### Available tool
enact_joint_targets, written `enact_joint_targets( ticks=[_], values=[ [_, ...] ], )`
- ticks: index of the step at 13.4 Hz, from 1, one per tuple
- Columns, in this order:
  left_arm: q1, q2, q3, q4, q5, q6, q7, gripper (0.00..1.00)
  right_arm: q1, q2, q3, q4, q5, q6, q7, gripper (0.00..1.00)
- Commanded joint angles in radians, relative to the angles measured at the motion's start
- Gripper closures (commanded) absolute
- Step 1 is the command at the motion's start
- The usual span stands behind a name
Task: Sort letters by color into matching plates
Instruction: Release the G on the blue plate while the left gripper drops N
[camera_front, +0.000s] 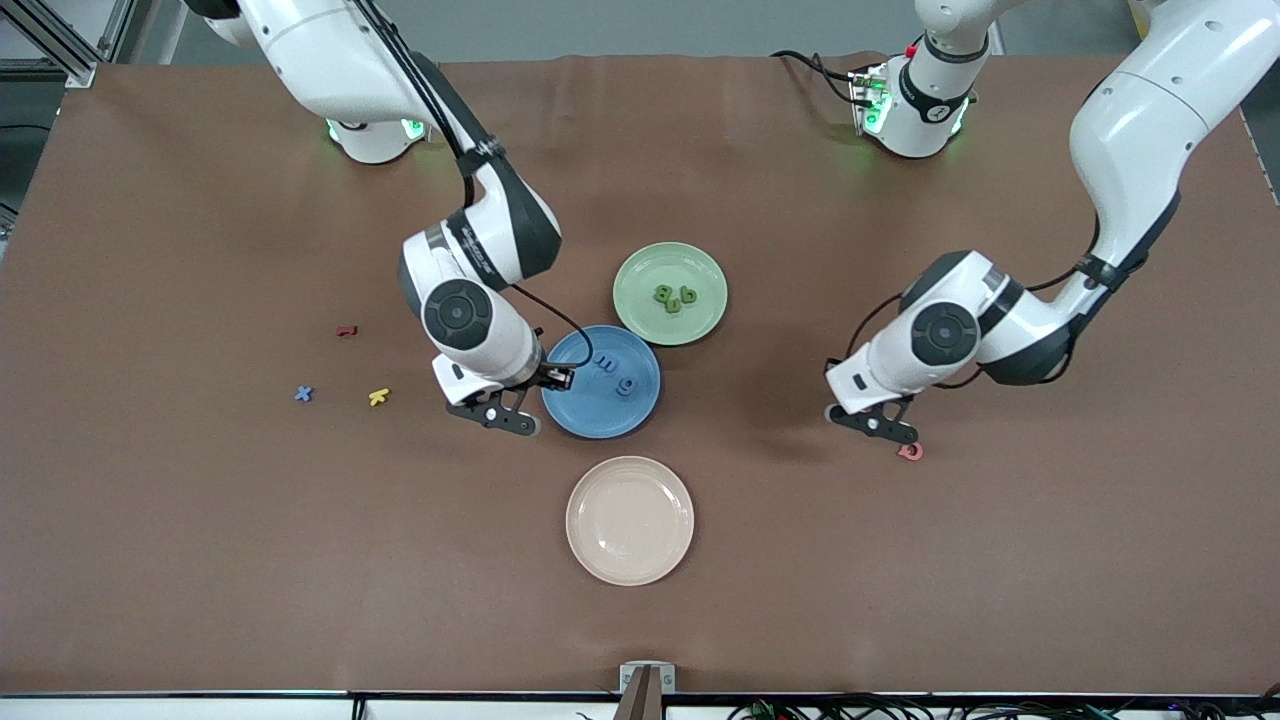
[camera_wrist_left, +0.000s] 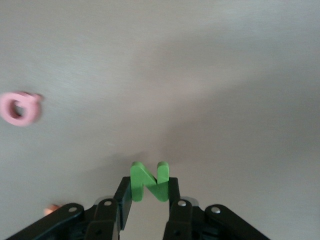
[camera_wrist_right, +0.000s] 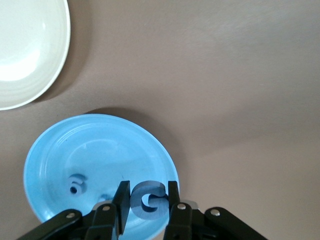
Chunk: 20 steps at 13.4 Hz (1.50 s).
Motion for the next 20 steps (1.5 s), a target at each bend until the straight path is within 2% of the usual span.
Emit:
enact_joint_targets(
  ticks=[1, 6, 9, 11, 12, 13, 14, 15, 16, 17, 18, 19, 20],
  values=[
    [-0.018, -0.017, -0.046, -0.040, -0.019, -0.009, -0.151, 0.98, 0.027, 0.051, -0.009, 0.038, 0.015, 0.036, 0.009, 0.89],
    [-0.268, -0.006, -0.043, -0.029, -0.042, -0.003, -0.571, 0.98, 0.066, 0.114, -0.009, 0.038, 0.050, 0.121, 0.009, 0.89],
    [-0.352, -0.008, -0.045, -0.029, -0.043, -0.001, -0.737, 0.98, 0.080, 0.132, -0.007, 0.036, 0.050, 0.170, 0.009, 0.88],
    [-0.403, -0.003, -0.043, -0.029, -0.043, 0.001, -0.832, 0.97, 0.081, 0.137, -0.009, 0.036, 0.050, 0.173, 0.009, 0.82],
    [-0.411, 0.000, -0.043, -0.030, -0.043, 0.001, -0.857, 0.96, 0.086, 0.135, -0.007, 0.038, 0.050, 0.168, 0.011, 0.60],
    [-0.412, 0.000, -0.043, -0.032, -0.043, 0.001, -0.862, 0.95, 0.084, 0.131, -0.007, 0.038, 0.050, 0.164, 0.021, 0.29],
    [-0.412, 0.000, -0.043, -0.032, -0.043, 0.001, -0.862, 0.93, 0.084, 0.126, -0.007, 0.038, 0.049, 0.160, 0.041, 0.18],
    [-0.412, 0.006, -0.043, -0.031, -0.043, 0.002, -0.862, 0.88, 0.083, 0.122, -0.009, 0.038, 0.049, 0.157, 0.052, 0.12],
    [-0.412, 0.011, -0.043, -0.029, -0.043, 0.004, -0.862, 0.79, 0.075, 0.096, -0.009, 0.032, 0.047, 0.119, 0.052, 0.06],
    [-0.412, 0.012, -0.043, -0.029, -0.042, 0.005, -0.862, 0.50, 0.066, 0.056, -0.015, 0.028, 0.047, 0.036, 0.051, 0.06],
    [-0.411, 0.012, -0.043, -0.027, -0.042, 0.005, -0.865, 0.12, 0.040, 0.005, -0.023, 0.027, 0.040, -0.044, 0.046, 0.05],
    [-0.411, 0.011, -0.042, -0.024, -0.042, 0.005, -0.865, 0.00, 0.002, -0.047, -0.024, 0.013, 0.034, -0.107, 0.022, 0.03],
    [-0.411, 0.011, -0.042, -0.003, -0.042, 0.002, -0.854, 0.00, -0.030, -0.096, -0.027, -0.005, 0.023, -0.164, -0.048, 0.03]
  ],
)
